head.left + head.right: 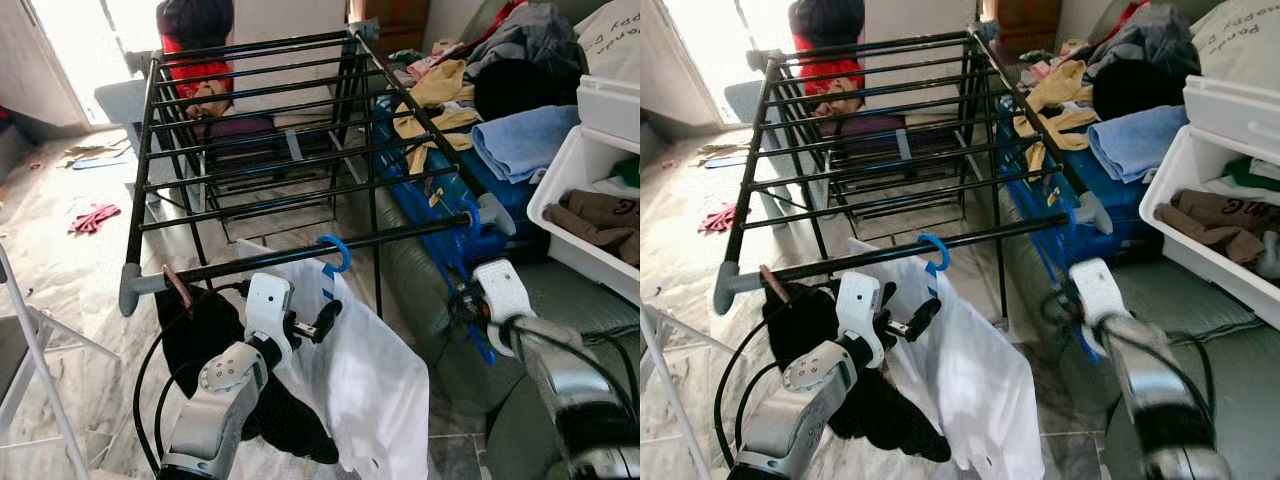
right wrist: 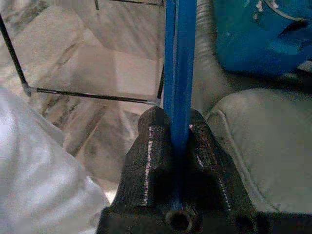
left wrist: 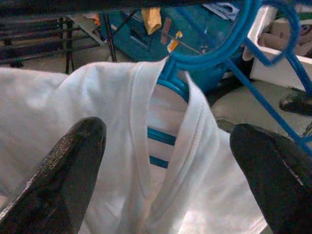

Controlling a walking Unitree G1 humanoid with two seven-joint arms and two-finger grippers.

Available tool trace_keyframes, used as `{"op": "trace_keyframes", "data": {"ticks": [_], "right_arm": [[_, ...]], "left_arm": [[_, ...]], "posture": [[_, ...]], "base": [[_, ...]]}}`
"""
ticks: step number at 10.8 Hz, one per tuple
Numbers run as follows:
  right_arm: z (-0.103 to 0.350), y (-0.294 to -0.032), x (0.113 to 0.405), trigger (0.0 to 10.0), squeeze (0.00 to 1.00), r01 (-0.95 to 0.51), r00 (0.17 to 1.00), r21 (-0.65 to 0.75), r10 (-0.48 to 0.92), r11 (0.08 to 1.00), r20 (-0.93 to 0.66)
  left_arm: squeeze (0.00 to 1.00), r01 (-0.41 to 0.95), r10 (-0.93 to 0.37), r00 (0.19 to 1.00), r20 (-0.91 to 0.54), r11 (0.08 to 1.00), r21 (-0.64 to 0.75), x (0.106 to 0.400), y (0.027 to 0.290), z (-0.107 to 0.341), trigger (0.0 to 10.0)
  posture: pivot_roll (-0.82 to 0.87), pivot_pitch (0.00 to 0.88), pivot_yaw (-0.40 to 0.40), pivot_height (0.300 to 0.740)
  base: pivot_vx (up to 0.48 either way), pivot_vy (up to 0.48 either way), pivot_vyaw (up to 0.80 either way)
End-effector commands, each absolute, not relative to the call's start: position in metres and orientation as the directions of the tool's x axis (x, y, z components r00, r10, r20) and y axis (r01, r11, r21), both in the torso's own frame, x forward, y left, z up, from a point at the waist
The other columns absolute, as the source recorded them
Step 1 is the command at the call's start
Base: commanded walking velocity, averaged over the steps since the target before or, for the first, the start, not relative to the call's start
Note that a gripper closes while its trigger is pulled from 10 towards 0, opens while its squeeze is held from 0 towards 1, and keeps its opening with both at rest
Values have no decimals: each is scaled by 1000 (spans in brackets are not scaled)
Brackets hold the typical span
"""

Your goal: Hang hanger

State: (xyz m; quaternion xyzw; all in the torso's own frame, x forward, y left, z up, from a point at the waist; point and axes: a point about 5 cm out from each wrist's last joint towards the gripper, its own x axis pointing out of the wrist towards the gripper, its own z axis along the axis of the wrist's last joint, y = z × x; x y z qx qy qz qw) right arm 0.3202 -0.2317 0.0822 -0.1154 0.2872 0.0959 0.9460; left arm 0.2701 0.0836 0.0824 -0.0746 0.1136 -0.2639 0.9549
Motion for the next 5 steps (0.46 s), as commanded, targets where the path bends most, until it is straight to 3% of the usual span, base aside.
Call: {"op": "trace_keyframes", "data": {"ticks": [1,3,5], "right_arm": [[88,-228,326,10000,0,-244,823,-138,130,960,-554],[89,-215,335,10000,0,-299,773,-43,215,953,-596],[71,-208,322,10000,0,-334,694,26,265,942,-670]], "left_arm": [[0,484,-514,837,-185,855,-187,271,87,84,10000],[0,488,-517,834,-192,854,-182,271,86,83,10000],[0,479,-509,837,-201,859,-180,270,86,82,10000]], "posture": [[-174,0,58,740],[-169,0,51,740],[-164,0,43,740]], "base": [[0,0,0],[0,0,0],[0,0,0]]}}
